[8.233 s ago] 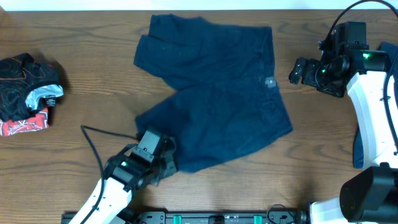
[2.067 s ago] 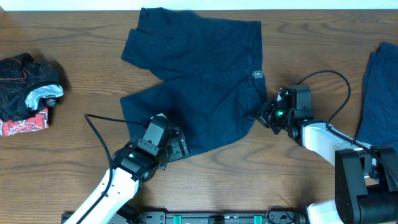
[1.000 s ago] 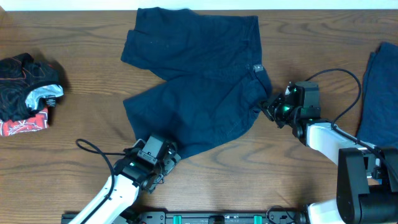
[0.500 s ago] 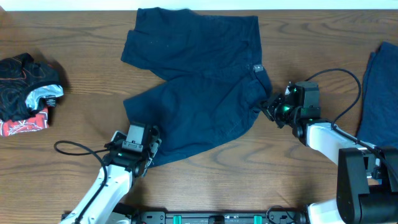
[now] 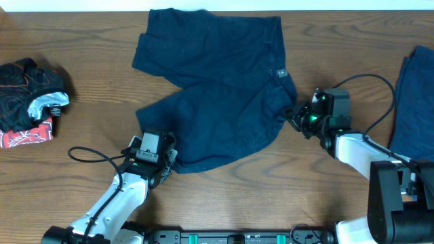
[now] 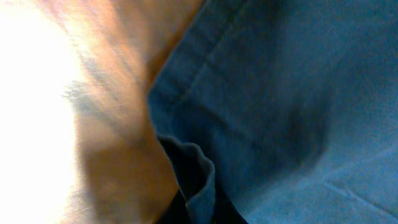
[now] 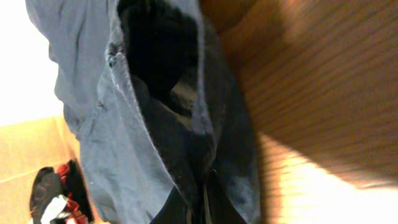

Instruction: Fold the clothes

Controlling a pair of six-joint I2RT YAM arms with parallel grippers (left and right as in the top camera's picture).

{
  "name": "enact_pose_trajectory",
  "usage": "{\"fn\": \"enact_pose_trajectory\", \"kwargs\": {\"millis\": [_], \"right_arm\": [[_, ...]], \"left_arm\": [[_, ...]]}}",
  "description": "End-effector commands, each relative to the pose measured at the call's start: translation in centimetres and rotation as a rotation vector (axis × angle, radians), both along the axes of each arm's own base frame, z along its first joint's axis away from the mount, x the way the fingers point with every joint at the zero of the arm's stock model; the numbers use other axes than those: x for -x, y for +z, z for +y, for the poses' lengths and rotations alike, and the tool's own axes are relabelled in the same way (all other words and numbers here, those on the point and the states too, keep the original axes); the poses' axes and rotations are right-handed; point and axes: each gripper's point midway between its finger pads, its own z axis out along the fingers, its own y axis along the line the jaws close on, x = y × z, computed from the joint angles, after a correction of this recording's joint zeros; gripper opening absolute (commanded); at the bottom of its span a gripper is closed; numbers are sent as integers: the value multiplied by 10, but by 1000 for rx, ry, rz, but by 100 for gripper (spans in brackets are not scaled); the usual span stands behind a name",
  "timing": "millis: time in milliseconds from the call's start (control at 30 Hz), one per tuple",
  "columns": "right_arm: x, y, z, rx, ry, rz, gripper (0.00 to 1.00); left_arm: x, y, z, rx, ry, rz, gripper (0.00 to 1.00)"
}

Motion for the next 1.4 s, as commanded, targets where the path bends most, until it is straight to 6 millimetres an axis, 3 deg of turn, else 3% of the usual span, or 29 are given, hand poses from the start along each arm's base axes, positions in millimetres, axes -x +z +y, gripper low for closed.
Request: {"fn": "enact_pose_trajectory", "kwargs": {"millis": [0,267,500,567,800,967,1100,1367], "right_arm": [[-5,-3,-23,74,16,-37,2],[-13,12,-66,266,80,-78,2],[-2,29,-136,712,61,148,1],[3,39,-145,764,56,196,1],[18,61,-157,822,37,293,1],[13,92,-154,847,13,209,1],[20,120,-150,882,-36,157,1],[35,171,-131,901,-74,8,1]], "left_arm": [[2,-5,-3,-13,-70,10,6],[-34,37,-18,-24,-200,-114,6],[-51,73,-20,-94,-318,-177,6],[-50,76,-20,-106,-338,-163,6],[-46,82,-19,-155,-422,-140,6],[-61,124,-12,-246,-452,-193,6],[-66,155,-7,-292,-464,-221,6],[-61,201,-6,-315,-484,-322,6]]}}
